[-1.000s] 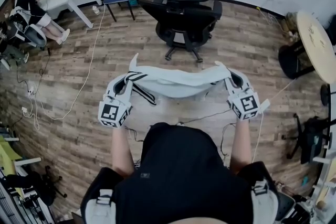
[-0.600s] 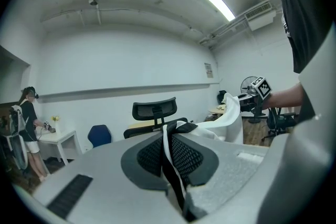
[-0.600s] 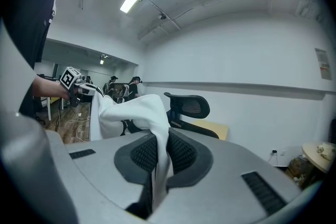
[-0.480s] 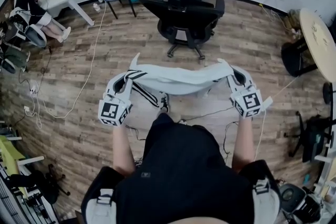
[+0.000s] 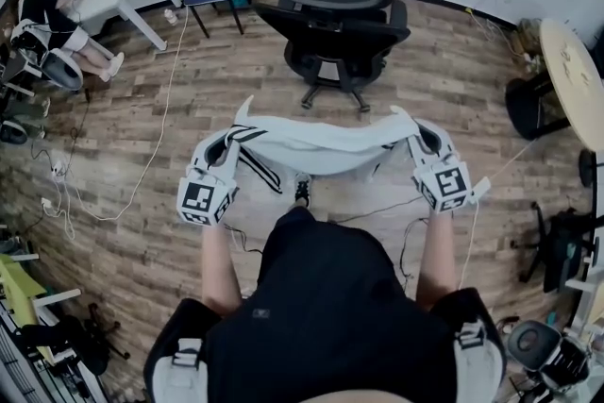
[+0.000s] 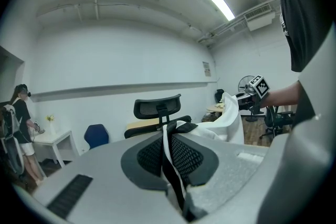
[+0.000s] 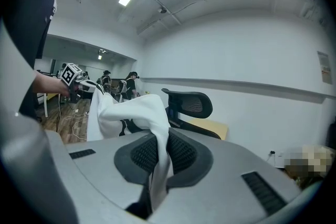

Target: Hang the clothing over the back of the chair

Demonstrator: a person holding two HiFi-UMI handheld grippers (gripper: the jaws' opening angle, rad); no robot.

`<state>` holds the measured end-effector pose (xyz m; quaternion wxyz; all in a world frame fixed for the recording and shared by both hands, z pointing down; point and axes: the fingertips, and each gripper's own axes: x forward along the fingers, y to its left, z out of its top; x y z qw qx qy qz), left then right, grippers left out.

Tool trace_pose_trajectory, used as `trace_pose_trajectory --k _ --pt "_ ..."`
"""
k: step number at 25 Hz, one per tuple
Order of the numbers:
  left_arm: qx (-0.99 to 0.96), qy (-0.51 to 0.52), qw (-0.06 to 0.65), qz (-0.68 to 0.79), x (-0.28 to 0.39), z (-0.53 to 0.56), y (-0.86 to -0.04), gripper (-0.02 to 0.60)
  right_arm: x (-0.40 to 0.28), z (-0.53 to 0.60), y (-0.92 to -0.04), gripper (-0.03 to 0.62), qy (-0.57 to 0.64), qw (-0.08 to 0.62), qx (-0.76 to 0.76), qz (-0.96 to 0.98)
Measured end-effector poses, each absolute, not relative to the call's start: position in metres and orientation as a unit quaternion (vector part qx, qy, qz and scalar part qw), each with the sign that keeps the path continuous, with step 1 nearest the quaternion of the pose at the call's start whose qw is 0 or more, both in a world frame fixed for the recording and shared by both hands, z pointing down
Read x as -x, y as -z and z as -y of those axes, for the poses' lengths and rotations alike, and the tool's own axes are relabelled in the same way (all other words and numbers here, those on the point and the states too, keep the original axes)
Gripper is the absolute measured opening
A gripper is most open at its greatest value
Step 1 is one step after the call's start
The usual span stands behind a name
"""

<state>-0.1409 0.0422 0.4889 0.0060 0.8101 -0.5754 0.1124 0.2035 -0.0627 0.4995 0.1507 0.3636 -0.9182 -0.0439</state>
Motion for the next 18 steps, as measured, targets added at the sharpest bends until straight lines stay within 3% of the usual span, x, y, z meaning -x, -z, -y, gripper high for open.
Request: trace_pose_trajectory --k 18 --pt "-0.837 -0.086 -0.026 0.539 0.209 0.118 -0.451 0.006 -0.153 0.187 -0.474 0.009 0.053 0.127 -0.417 0.898"
